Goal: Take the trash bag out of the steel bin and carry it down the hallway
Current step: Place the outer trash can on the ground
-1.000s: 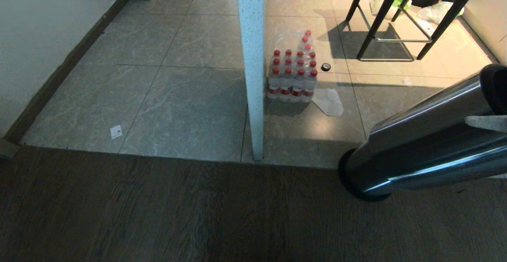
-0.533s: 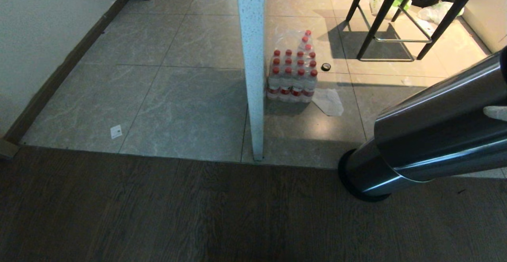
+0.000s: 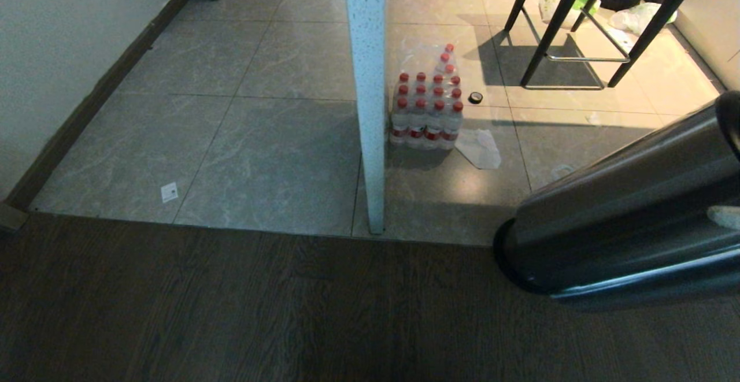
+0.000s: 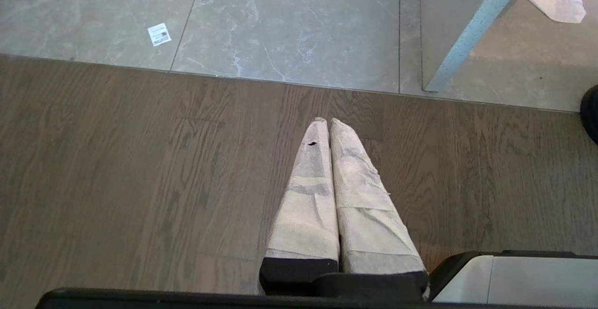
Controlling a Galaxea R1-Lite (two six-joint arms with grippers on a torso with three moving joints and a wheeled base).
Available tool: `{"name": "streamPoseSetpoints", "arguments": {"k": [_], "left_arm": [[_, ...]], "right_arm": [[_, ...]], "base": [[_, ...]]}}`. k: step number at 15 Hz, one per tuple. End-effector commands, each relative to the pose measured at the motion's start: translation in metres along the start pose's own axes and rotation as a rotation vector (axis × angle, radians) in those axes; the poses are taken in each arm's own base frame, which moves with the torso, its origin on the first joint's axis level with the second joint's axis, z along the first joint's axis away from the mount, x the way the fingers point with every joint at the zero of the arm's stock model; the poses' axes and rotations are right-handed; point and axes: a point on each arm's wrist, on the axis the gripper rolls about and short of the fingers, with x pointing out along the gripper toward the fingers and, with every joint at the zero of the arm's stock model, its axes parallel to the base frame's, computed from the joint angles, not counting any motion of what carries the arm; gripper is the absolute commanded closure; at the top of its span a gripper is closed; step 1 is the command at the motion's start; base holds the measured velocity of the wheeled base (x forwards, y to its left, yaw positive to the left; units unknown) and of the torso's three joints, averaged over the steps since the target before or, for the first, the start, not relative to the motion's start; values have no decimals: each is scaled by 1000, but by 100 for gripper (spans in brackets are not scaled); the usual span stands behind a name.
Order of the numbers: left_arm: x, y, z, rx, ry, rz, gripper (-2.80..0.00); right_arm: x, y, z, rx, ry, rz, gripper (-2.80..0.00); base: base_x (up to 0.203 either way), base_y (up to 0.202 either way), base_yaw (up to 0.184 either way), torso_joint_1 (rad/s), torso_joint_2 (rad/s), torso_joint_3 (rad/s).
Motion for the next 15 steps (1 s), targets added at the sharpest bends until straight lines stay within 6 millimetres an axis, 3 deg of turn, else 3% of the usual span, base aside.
{"name": "streamPoseSetpoints", "arguments": {"k": [1, 4, 7, 11, 15], "left_arm": [[0, 0, 0, 0, -1, 0, 0], [0, 0, 0, 0, -1, 0, 0], [0, 0, 0, 0, -1, 0, 0], [0, 0, 0, -1, -1, 0, 0], [0, 0, 0, -1, -1, 0, 0]], "right_arm": [[-1, 12, 4, -16, -18, 84, 0], [14, 26, 7, 8, -5, 269, 0], [44, 26, 4, 81, 75, 429, 0], [98, 9, 8, 152, 148, 523, 0], [164, -21, 21, 243, 195, 424, 0]], "base": [[0, 0, 0, 0, 0, 0], [0, 0, 0, 0, 0, 0], [0, 0, 0, 0, 0, 0], [0, 0, 0, 0, 0, 0], [0, 0, 0, 0, 0, 0]]}}
